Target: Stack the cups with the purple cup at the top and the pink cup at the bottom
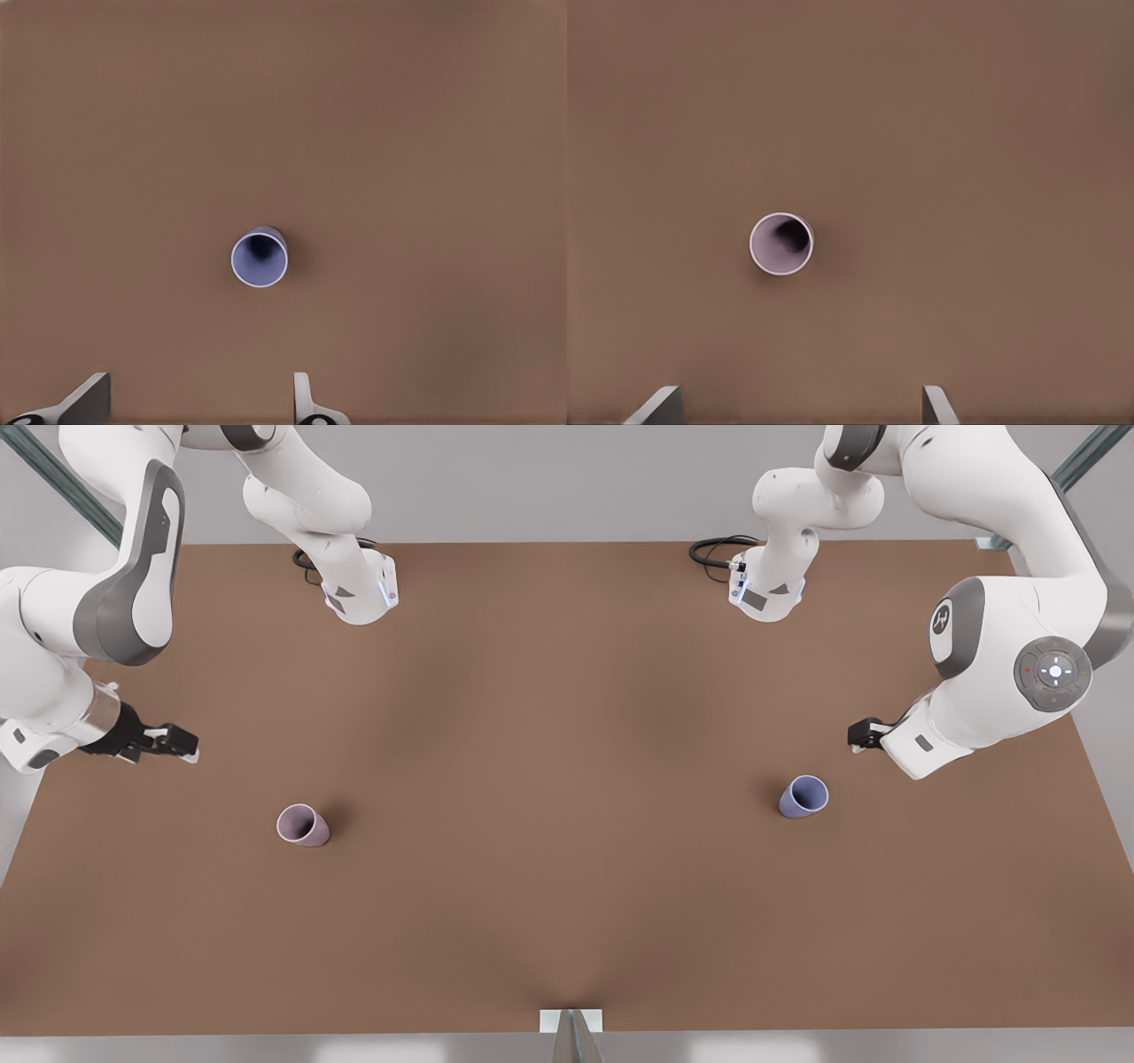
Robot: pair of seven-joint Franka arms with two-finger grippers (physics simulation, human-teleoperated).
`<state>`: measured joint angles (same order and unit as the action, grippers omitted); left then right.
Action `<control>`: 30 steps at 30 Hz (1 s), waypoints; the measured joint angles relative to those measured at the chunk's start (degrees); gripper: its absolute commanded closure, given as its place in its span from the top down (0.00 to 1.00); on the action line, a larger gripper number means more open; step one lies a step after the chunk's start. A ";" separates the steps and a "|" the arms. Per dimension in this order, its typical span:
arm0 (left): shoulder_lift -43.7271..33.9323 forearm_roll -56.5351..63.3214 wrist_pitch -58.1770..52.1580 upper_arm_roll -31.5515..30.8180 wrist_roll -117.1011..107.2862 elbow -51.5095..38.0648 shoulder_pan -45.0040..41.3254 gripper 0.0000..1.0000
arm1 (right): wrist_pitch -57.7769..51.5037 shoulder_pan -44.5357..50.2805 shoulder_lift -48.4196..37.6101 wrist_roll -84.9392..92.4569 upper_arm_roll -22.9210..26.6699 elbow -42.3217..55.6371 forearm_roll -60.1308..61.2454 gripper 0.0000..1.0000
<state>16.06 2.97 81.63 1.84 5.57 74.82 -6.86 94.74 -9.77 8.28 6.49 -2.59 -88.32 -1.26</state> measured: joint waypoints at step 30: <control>1.61 -0.50 0.46 0.09 0.21 0.07 0.44 1.00 | 31.13 7.33 16.60 2.87 5.66 -18.93 0.09 1.00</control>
<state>17.67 2.47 82.09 1.93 5.78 74.89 -6.42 125.87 -2.44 24.88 9.36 3.07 -107.26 -1.17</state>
